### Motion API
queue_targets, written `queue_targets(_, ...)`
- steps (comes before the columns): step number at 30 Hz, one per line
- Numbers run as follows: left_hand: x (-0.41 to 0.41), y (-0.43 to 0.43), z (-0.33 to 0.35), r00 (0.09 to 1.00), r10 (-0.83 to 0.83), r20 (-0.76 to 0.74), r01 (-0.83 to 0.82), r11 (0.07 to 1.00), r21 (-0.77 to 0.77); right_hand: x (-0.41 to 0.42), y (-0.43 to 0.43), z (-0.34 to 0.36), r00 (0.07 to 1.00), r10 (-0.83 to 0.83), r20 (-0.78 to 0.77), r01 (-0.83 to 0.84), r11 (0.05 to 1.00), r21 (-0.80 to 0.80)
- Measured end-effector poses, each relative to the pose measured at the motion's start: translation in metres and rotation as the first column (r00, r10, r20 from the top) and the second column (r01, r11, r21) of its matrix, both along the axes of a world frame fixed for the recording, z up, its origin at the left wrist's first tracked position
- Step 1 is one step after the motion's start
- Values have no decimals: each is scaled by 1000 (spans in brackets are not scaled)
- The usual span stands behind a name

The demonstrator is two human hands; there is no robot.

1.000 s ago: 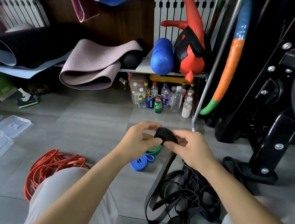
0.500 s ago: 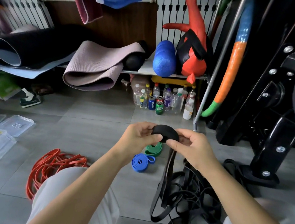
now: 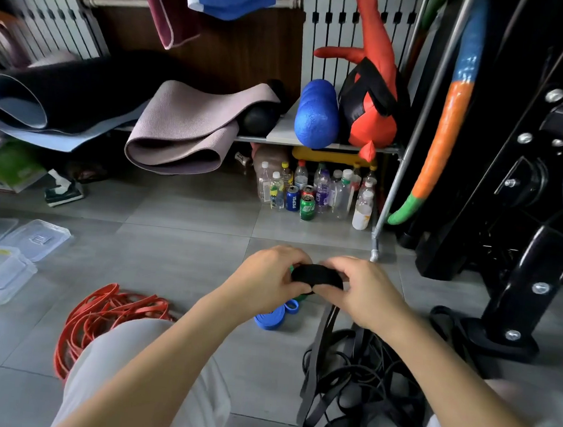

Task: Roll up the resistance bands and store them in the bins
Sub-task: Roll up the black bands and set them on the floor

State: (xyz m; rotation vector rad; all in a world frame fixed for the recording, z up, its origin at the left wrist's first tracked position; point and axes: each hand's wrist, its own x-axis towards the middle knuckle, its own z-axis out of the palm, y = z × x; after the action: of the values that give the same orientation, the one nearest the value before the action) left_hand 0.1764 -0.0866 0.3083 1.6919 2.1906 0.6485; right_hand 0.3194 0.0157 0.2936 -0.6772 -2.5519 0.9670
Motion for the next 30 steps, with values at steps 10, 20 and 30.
queue_targets(10, 5, -1, 9, 722, 12, 692, -188, 965, 181, 11, 11, 9, 966, -100, -239, 8, 933, -359)
queue_targets(20, 14, 3, 10, 523, 28, 852, -272, 953, 136, 8, 3, 5, 899, -177, -400, -18, 899, -438)
queue_targets(30, -7, 12, 39, 982, 40, 187, -67, 988, 139, 3, 13, 11, 959, -135, -248, 64, 960, -273)
